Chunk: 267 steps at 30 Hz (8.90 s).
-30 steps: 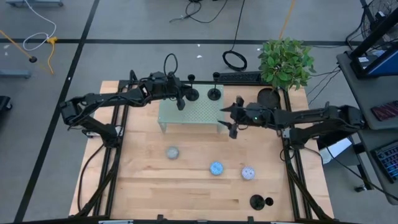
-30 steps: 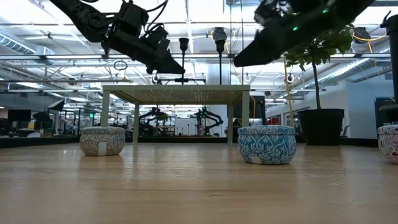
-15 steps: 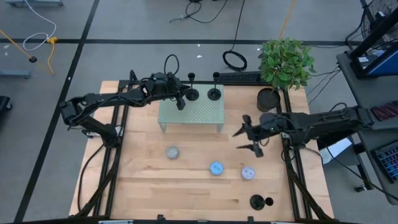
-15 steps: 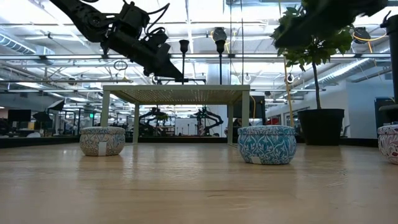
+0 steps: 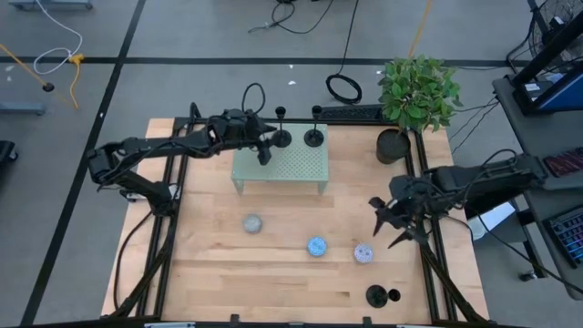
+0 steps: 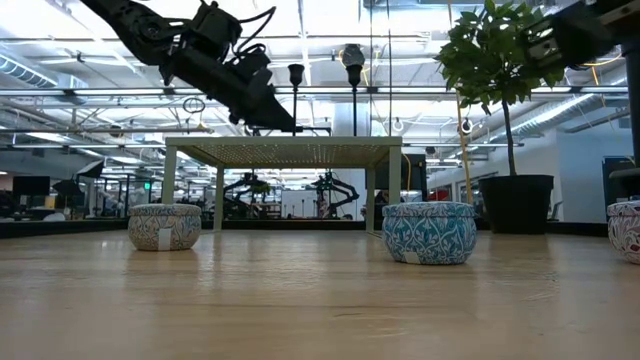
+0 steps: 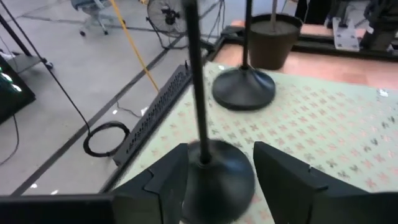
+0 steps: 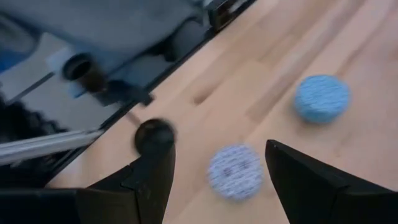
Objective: Pick & Place candle stick holders
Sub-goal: Put the candle holder on the shelf aligned with the other candle holder, then put the blue white scented candle on the shelf
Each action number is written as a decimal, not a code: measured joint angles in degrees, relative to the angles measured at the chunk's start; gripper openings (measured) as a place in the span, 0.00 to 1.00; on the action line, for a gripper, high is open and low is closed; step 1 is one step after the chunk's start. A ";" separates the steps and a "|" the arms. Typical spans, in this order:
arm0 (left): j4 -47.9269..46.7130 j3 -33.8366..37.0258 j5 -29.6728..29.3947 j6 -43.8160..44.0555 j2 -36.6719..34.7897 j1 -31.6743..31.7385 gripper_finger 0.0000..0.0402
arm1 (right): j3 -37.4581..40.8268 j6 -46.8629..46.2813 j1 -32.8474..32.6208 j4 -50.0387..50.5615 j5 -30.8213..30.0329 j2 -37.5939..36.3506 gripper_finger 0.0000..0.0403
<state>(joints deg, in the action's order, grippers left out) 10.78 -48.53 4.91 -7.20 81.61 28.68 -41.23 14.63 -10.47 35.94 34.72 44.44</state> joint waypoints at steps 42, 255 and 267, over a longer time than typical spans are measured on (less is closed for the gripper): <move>-1.60 0.02 -0.52 3.96 0.02 -5.56 0.46 | 36.09 -7.99 -35.46 -82.22 -16.74 13.01 0.48; 25.94 25.49 -8.70 -3.13 -16.94 5.50 0.60 | 10.08 -18.79 -5.07 -77.77 -39.04 40.35 0.73; 8.00 25.49 -11.30 -1.64 -31.91 1.74 0.60 | 10.08 -25.03 -8.65 -77.73 -39.13 44.23 0.78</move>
<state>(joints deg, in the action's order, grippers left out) 18.78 -23.05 -6.39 -8.84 49.70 30.42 -31.16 -10.40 -19.12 -41.79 -4.41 88.67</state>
